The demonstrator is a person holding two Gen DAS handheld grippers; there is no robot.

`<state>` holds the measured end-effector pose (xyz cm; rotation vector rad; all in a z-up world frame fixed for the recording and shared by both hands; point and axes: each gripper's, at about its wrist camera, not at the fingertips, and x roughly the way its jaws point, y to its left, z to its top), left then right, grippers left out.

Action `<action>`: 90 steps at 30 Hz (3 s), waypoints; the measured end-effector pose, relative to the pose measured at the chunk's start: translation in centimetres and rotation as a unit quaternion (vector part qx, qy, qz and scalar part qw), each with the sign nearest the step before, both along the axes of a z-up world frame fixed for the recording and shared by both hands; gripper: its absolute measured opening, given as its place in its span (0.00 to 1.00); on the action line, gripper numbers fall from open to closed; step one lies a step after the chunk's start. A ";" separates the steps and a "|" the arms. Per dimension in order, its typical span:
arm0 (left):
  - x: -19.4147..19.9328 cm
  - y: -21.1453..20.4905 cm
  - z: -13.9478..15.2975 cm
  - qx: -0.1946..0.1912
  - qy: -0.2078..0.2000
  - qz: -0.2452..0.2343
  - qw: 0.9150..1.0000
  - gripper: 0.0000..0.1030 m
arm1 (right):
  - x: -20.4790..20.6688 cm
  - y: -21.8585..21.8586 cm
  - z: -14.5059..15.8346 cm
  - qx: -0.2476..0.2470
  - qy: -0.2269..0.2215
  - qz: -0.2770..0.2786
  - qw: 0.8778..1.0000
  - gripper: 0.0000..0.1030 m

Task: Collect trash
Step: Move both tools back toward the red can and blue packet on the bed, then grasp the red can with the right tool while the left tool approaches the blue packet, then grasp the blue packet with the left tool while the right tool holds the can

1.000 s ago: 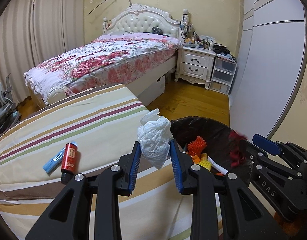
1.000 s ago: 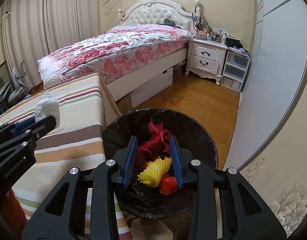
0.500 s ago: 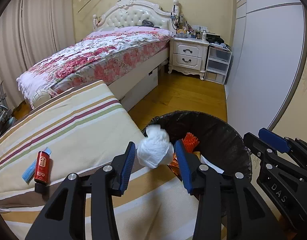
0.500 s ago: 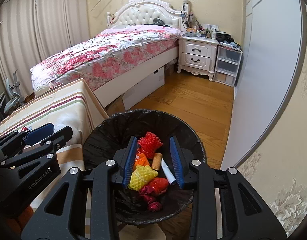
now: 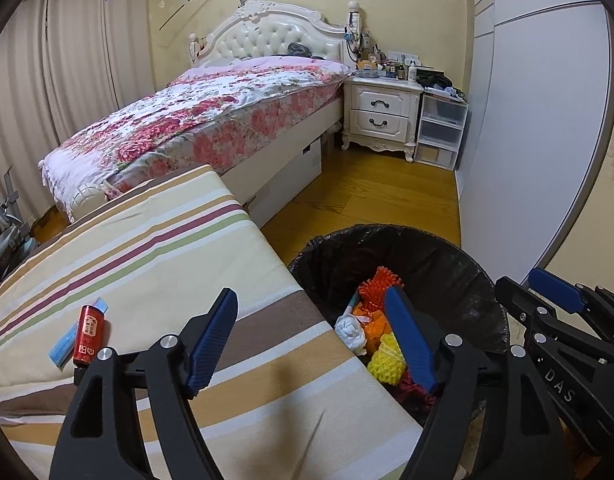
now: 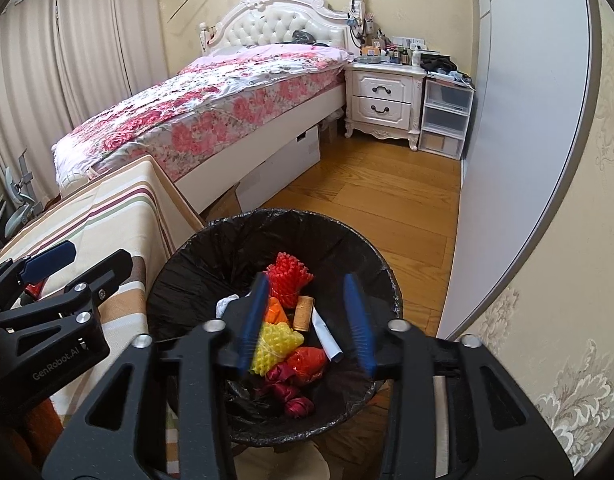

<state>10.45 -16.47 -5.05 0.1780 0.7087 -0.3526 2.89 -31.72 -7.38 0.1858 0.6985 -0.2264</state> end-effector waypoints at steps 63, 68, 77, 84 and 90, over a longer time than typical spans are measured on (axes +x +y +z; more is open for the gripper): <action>0.3 22.6 -1.5 -0.004 0.003 0.193 0.981 0.75 | 8.3 23.1 -0.7 -0.017 0.069 0.211 0.975 0.23; 2.0 20.9 -1.8 0.011 0.012 0.171 0.985 0.75 | 8.3 23.0 -0.6 -0.011 0.064 0.212 0.975 0.23; 4.3 20.1 -3.4 0.008 0.073 0.135 0.988 0.52 | 8.3 22.6 -0.5 0.004 0.061 0.212 0.975 0.23; 3.4 19.1 -3.2 0.018 0.061 0.112 0.992 0.25 | 8.3 22.9 -0.5 -0.001 0.062 0.212 0.975 0.23; 3.2 19.8 -3.1 0.002 0.066 0.118 0.991 0.16 | 8.2 22.9 -0.6 -0.004 0.063 0.212 0.975 0.23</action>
